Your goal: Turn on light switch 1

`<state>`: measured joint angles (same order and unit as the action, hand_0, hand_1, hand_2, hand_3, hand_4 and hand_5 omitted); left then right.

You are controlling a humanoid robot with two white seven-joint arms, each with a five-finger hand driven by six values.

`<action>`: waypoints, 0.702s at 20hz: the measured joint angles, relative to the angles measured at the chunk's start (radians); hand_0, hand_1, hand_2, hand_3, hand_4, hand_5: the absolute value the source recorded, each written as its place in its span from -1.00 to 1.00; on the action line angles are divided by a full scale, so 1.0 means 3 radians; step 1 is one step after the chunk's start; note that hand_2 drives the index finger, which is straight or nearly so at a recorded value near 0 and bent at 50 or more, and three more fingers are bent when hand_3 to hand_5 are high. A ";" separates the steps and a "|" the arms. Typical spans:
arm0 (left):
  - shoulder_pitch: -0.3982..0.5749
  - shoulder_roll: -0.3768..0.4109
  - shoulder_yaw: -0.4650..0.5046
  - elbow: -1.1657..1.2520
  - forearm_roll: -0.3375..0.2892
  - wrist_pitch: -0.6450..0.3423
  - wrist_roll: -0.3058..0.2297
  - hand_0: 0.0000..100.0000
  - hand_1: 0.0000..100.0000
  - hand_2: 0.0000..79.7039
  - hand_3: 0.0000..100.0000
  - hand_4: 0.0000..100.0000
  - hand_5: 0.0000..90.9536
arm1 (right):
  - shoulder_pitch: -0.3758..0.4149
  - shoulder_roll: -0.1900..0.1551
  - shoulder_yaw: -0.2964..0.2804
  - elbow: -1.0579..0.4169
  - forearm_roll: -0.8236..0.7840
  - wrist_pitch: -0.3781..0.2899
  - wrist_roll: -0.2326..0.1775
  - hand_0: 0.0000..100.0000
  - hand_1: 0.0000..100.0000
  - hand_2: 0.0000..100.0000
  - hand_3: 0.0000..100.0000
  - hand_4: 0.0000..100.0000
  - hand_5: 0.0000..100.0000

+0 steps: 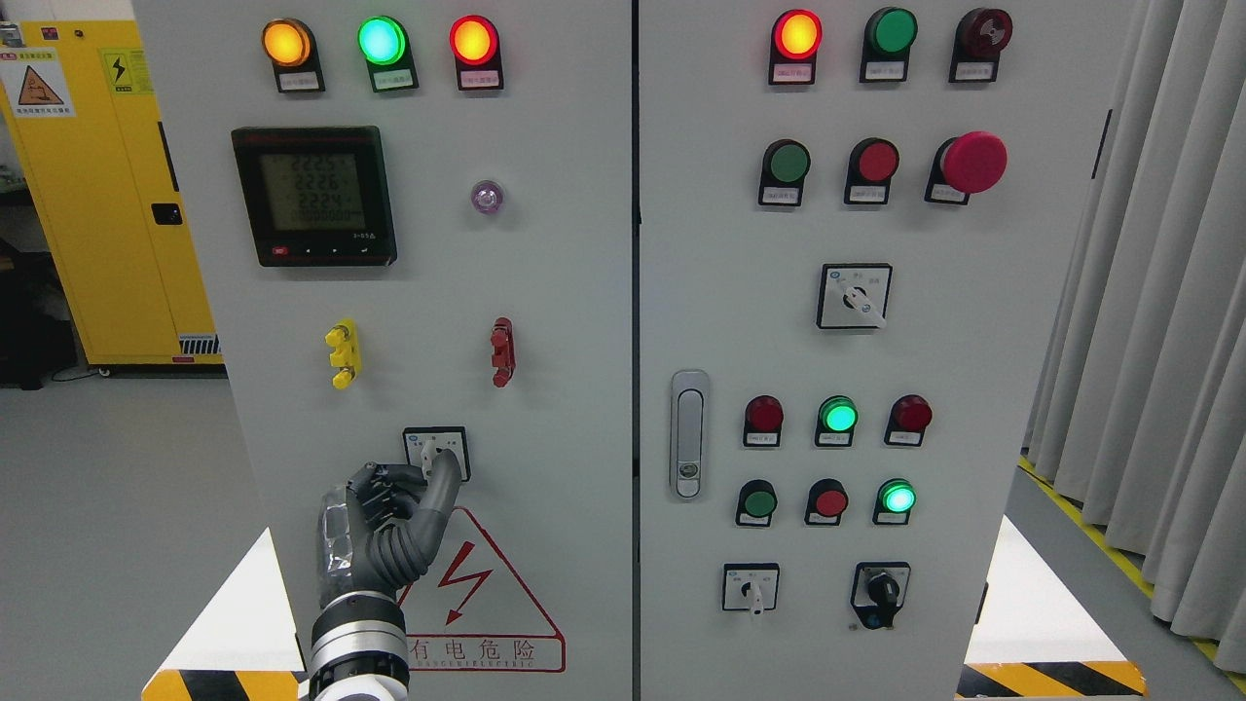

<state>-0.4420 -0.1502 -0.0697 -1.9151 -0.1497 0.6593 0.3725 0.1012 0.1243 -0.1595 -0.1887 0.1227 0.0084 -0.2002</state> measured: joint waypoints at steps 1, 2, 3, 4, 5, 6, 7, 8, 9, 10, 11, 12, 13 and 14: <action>-0.0001 0.0000 0.0000 0.0000 0.0000 0.0001 -0.0002 -0.27 0.27 0.58 0.89 0.63 0.82 | 0.0000 0.0000 0.0000 0.0000 0.0000 0.0000 0.0000 -1.00 0.00 -0.92 -1.00 -1.00 -1.00; -0.0001 0.0000 0.0000 0.0001 0.0000 0.0002 -0.0005 -0.26 0.27 0.58 0.89 0.63 0.82 | 0.0000 0.0000 0.0000 0.0000 0.0000 0.0000 0.0000 -1.00 0.00 -0.92 -1.00 -1.00 -1.00; -0.0002 0.0000 -0.0001 0.0001 0.0001 0.0004 -0.0006 -0.26 0.27 0.59 0.89 0.63 0.82 | 0.0000 0.0000 0.0000 0.0000 0.0000 0.0000 0.0000 -1.00 0.00 -0.92 -1.00 -1.00 -1.00; -0.0002 0.0000 -0.0001 0.0002 0.0001 0.0005 -0.0011 -0.26 0.27 0.61 0.89 0.63 0.82 | 0.0000 0.0000 0.0000 0.0000 0.0000 0.0000 0.0000 -1.00 0.00 -0.92 -1.00 -1.00 -1.00; -0.0002 0.0000 -0.0002 0.0003 0.0001 0.0006 -0.0012 -0.25 0.27 0.61 0.89 0.63 0.82 | 0.0000 0.0000 0.0000 0.0000 0.0000 0.0000 0.0000 -1.00 0.00 -0.92 -1.00 -1.00 -1.00; -0.0002 0.0000 -0.0002 0.0003 0.0002 0.0007 -0.0013 -0.25 0.26 0.61 0.89 0.63 0.81 | 0.0000 0.0000 0.0000 0.0000 0.0000 0.0000 0.0000 -1.00 0.00 -0.92 -1.00 -1.00 -1.00; -0.0002 0.0000 -0.0003 0.0004 0.0002 0.0007 -0.0014 -0.24 0.26 0.62 0.89 0.63 0.81 | 0.0000 0.0000 0.0000 0.0000 0.0000 0.0000 0.0000 -1.00 0.00 -0.92 -1.00 -1.00 -1.00; -0.0002 0.0000 -0.0003 0.0004 0.0002 0.0007 -0.0014 -0.24 0.26 0.62 0.89 0.63 0.81 | 0.0000 0.0000 0.0000 0.0000 0.0000 0.0000 0.0000 -1.00 0.00 -0.92 -1.00 -1.00 -1.00; -0.0003 0.0000 -0.0003 0.0004 0.0002 0.0007 -0.0015 -0.24 0.26 0.62 0.89 0.63 0.81 | 0.0000 0.0000 0.0000 0.0000 0.0000 0.0000 0.0000 -1.00 0.00 -0.92 -1.00 -1.00 -1.00; -0.0003 0.0000 -0.0003 0.0005 0.0002 0.0006 -0.0015 -0.24 0.26 0.62 0.89 0.63 0.81 | 0.0000 0.0000 0.0000 0.0000 0.0000 0.0000 0.0000 -1.00 0.00 -0.92 -1.00 -1.00 -1.00; -0.0003 0.0000 -0.0004 0.0005 0.0003 0.0004 -0.0016 -0.24 0.26 0.63 0.89 0.63 0.81 | 0.0000 0.0000 0.0000 0.0000 0.0000 0.0000 0.0000 -1.00 0.00 -0.92 -1.00 -1.00 -1.00; -0.0003 0.0000 -0.0004 0.0005 0.0004 0.0001 -0.0016 -0.24 0.26 0.63 0.89 0.63 0.81 | 0.0000 0.0000 0.0000 0.0000 0.0000 0.0000 0.0000 -1.00 0.00 -0.92 -1.00 -1.00 -1.00; -0.0003 0.0000 -0.0004 0.0006 0.0004 0.0000 -0.0017 -0.24 0.26 0.63 0.89 0.63 0.81 | 0.0000 0.0000 0.0000 0.0000 0.0000 0.0000 0.0000 -1.00 0.00 -0.92 -1.00 -1.00 -1.00; -0.0003 0.0000 -0.0004 0.0006 0.0005 -0.0002 -0.0017 -0.24 0.26 0.63 0.89 0.63 0.81 | 0.0000 0.0000 0.0000 0.0000 0.0000 0.0000 0.0000 -1.00 0.00 -0.92 -1.00 -1.00 -1.00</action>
<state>-0.4430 -0.1502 -0.0708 -1.9133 -0.1482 0.6587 0.3673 0.1013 0.1243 -0.1595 -0.1887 0.1227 0.0084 -0.2002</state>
